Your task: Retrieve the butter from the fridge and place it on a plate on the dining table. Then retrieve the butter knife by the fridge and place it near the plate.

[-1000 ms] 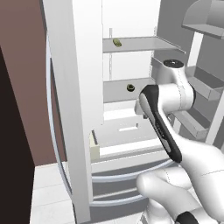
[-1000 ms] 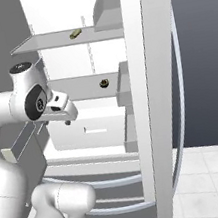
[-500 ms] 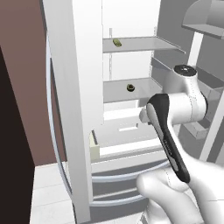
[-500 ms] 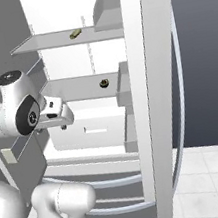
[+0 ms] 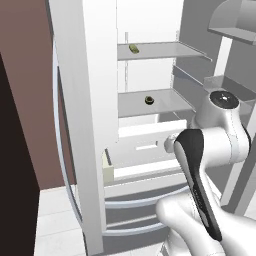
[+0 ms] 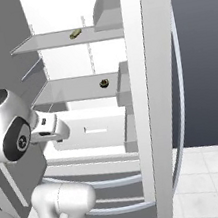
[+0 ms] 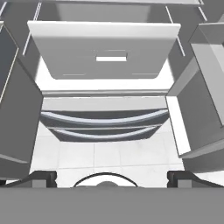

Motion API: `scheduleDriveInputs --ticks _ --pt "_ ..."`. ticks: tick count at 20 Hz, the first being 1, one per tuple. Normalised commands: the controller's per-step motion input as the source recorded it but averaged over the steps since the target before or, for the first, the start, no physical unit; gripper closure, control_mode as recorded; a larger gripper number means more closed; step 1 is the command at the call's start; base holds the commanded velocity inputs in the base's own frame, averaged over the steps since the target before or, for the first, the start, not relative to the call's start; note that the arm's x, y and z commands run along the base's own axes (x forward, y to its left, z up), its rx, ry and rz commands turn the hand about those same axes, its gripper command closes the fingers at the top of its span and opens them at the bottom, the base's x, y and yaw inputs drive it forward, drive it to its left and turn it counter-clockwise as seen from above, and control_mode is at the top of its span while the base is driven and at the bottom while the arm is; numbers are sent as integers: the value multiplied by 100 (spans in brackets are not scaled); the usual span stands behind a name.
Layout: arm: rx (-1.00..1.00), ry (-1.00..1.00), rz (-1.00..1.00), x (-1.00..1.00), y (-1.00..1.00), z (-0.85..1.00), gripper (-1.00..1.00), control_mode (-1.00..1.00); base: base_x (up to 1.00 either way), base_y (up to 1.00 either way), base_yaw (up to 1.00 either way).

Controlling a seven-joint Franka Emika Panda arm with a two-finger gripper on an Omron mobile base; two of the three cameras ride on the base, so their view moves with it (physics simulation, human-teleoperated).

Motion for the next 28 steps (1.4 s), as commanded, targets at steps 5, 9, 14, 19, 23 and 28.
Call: scheduleDriveInputs --ticks 5,9,14,19,23,28 --pt "1 2 0 -7 0 0 -100 -100 0 0 0" --pt "0 6 0 0 0 -5 -100 -100 0 0 0" --pt "0 1 0 0 0 0 -100 -100 0 0 0" --pt "0 0 0 0 0 0 -100 -100 0 0 0" --pt "0 0 0 0 0 0 -100 -100 0 0 0" --pt "0 0 0 0 0 0 -100 -100 0 0 0"
